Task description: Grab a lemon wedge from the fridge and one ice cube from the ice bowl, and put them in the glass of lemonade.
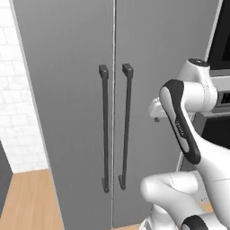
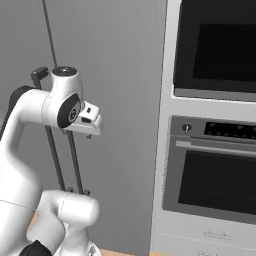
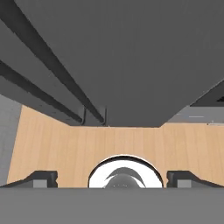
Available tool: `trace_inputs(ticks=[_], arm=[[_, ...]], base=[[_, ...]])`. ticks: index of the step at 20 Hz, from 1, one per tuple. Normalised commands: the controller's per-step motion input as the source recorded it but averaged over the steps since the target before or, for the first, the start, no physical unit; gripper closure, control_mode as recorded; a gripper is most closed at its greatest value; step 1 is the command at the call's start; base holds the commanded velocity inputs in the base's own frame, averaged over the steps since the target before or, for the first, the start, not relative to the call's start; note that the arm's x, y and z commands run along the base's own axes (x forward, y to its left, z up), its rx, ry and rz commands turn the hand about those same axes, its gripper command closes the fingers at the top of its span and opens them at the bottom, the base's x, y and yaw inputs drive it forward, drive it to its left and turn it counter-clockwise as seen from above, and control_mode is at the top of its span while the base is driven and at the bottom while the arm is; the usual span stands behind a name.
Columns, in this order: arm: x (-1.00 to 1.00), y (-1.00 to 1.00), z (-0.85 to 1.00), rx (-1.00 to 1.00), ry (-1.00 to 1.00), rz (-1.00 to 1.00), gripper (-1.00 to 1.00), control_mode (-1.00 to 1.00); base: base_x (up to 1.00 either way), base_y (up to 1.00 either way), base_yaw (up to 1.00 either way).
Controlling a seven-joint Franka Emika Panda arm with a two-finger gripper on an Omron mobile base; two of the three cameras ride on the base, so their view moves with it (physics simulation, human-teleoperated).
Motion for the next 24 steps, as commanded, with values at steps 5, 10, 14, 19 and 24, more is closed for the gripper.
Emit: trace_inputs(ticks=[5,10,14,19,24], arm=[[0.0,0.0,0.0,0.0,0.0,0.0,-1.0,1.0],[0.0,0.0,0.0,0.0,0.0,0.0,-1.0,1.0],[0.0,0.0,0.0,0.0,0.0,0.0,-1.0,1.0],[0.0,0.0,0.0,0.0,0.0,0.0,-1.0,1.0],[0.0,0.0,0.0,0.0,0.0,0.0,-1.0,1.0]], base=[[-0.83,-0.01,-0.05],[-0.29,0.25,-0.02],[-0.02,0.42,0.0],[-0.01,0.41,0.0],[-0.35,0.06,-0.03]])
